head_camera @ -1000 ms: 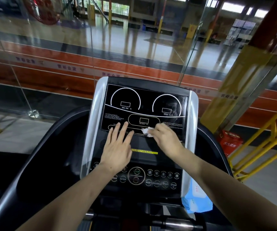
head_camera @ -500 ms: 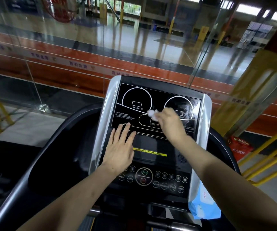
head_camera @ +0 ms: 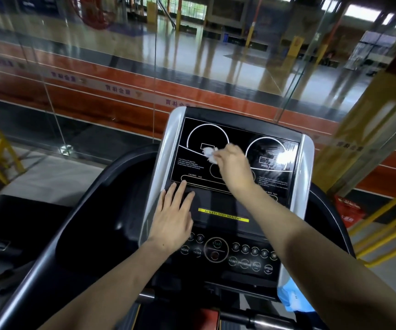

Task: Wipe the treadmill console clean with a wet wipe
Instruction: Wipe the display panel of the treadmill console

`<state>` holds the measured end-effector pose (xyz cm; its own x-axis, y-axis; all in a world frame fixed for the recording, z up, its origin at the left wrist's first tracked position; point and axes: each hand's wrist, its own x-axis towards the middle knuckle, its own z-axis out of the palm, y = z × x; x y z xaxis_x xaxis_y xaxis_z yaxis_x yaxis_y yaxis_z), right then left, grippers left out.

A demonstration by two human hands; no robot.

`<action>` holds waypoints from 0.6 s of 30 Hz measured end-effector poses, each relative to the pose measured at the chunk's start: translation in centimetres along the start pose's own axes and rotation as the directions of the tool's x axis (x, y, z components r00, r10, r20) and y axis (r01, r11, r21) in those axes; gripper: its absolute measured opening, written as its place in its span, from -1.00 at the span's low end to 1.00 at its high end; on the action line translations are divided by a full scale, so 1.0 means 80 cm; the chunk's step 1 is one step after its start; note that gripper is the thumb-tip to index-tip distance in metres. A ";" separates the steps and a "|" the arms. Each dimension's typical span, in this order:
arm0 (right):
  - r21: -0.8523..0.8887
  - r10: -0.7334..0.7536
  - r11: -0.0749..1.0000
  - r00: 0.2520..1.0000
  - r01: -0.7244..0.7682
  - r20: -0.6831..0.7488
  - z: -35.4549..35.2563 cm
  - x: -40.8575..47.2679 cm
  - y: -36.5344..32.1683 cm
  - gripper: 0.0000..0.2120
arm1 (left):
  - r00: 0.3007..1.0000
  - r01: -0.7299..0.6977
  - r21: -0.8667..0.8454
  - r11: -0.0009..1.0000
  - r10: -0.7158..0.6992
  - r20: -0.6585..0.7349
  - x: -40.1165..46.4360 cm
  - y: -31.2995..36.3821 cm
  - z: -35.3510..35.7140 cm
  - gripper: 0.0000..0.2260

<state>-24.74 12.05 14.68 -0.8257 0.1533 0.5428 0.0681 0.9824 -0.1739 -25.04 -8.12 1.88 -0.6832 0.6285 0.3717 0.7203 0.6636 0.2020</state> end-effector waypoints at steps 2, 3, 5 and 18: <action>0.026 0.126 0.992 0.990 -0.125 -0.060 0.000 0.009 -0.005 -0.84 | 1.000 0.001 -0.004 1.000 -0.001 -0.001 -0.004 -0.006 -0.006 -0.45; 0.044 0.149 0.988 0.986 -0.146 -0.078 0.005 0.005 -0.013 -0.85 | 1.000 0.005 -0.005 1.000 -0.005 -0.003 -0.005 -0.010 -0.009 -0.45; 0.056 0.077 0.996 0.996 -0.074 -0.045 0.019 -0.012 -0.033 -0.89 | 1.000 0.017 -0.006 1.000 -0.017 -0.002 -0.008 -0.020 -0.016 -0.47; 0.156 0.072 0.984 0.992 -0.088 0.107 0.047 0.030 -0.112 -0.89 | 1.000 -0.007 0.026 1.000 0.007 0.008 -0.033 -0.090 -0.045 -0.48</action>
<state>-29.45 3.25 14.49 -0.8739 0.2112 0.4378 0.0524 0.9364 -0.3471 -28.00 -16.00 2.74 -0.6790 0.6364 0.3660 0.7220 0.6692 0.1757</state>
